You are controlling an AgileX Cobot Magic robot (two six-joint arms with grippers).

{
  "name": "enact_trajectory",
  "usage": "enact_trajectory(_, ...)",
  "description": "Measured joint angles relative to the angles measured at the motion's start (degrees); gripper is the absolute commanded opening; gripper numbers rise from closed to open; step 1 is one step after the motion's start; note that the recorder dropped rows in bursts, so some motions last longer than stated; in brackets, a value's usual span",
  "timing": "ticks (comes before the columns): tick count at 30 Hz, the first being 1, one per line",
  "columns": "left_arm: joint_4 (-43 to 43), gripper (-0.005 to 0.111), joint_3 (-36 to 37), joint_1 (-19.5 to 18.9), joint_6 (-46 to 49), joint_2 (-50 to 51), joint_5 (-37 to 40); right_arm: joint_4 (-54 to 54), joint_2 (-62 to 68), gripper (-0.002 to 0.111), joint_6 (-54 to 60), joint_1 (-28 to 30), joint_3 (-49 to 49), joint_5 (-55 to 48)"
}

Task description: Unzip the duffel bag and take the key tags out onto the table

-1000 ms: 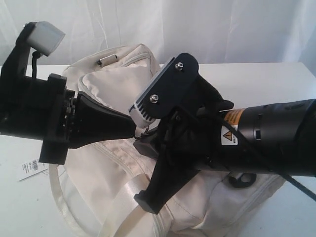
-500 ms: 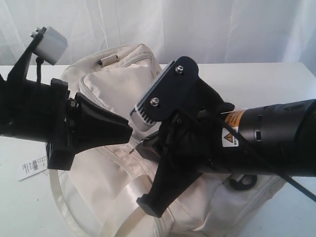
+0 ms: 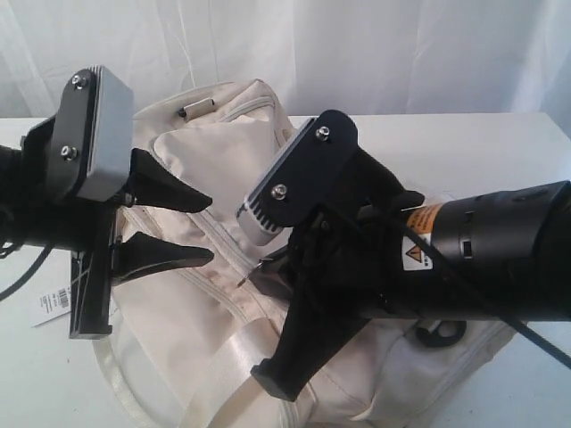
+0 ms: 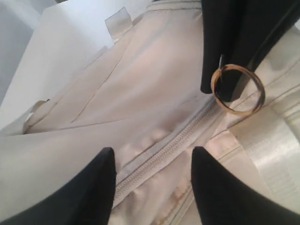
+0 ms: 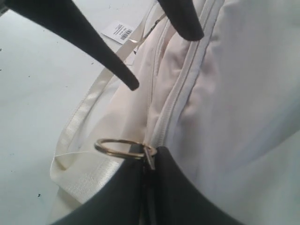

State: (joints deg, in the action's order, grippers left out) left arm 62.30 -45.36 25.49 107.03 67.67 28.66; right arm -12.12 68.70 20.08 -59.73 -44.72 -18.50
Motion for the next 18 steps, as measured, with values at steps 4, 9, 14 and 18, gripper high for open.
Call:
enact_trajectory(4, 1.1, 0.054, 0.0, 0.0, 5.1, 2.0, -0.1, 0.0, 0.0, 0.000, 0.0, 0.0, 0.0, -0.7)
enact_trajectory(9, 5.3, 0.025, 0.0, 0.0, 5.2, 7.5, 0.2, 0.0, 0.0, 0.000, -0.4, 0.0, 0.0, -2.5)
enact_trajectory(14, 5.7, 0.000, 0.0, 0.0, 5.2, 7.7, 0.1, 0.0, 0.0, 0.000, -0.5, 0.0, 0.0, -3.0)
enact_trajectory(18, 3.9, 0.000, 0.0, 0.0, 5.2, 7.7, -2.4, 0.0, -0.1, 0.000, -0.5, 0.1, 0.0, -5.5)
